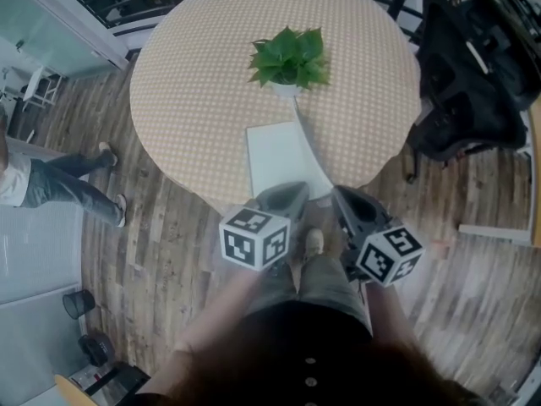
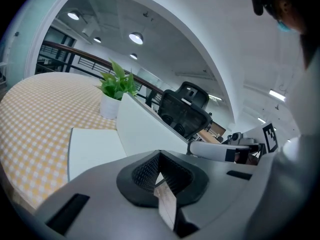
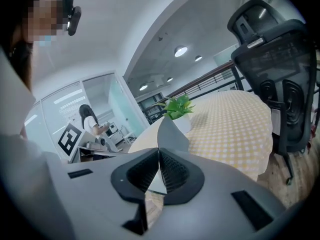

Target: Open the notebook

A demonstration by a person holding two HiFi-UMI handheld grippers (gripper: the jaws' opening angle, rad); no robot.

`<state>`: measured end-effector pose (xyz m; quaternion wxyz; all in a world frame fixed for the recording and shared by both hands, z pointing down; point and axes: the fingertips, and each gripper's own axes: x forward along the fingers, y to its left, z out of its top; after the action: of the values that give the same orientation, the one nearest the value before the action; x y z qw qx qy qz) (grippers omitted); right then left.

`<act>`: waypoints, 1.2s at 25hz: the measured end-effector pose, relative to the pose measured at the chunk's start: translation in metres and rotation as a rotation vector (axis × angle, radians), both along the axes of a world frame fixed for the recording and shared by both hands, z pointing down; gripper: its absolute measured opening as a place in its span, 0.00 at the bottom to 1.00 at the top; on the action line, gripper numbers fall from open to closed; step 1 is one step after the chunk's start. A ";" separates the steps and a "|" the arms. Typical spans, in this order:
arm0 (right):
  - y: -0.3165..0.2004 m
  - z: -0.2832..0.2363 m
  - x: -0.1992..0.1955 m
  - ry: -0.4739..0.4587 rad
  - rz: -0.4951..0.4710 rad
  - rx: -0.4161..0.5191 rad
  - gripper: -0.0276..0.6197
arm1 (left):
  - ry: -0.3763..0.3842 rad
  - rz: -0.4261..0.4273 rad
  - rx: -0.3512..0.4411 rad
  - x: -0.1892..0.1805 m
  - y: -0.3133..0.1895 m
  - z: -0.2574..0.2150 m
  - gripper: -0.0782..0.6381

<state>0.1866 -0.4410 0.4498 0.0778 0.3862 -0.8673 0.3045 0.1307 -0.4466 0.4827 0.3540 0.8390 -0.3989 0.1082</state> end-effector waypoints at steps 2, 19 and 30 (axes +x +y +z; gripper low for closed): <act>-0.003 0.003 0.014 0.002 0.017 -0.011 0.08 | 0.004 0.008 -0.002 0.011 -0.005 0.001 0.12; -0.019 0.041 0.083 0.023 0.036 -0.129 0.08 | 0.018 0.034 -0.050 0.077 -0.026 0.027 0.12; -0.022 0.078 0.107 0.073 0.072 -0.209 0.08 | 0.008 0.048 -0.108 0.091 -0.021 0.050 0.12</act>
<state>0.2932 -0.4625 0.5283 0.1383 0.4179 -0.8128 0.3815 0.2217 -0.4673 0.5331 0.3977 0.8284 -0.3707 0.1346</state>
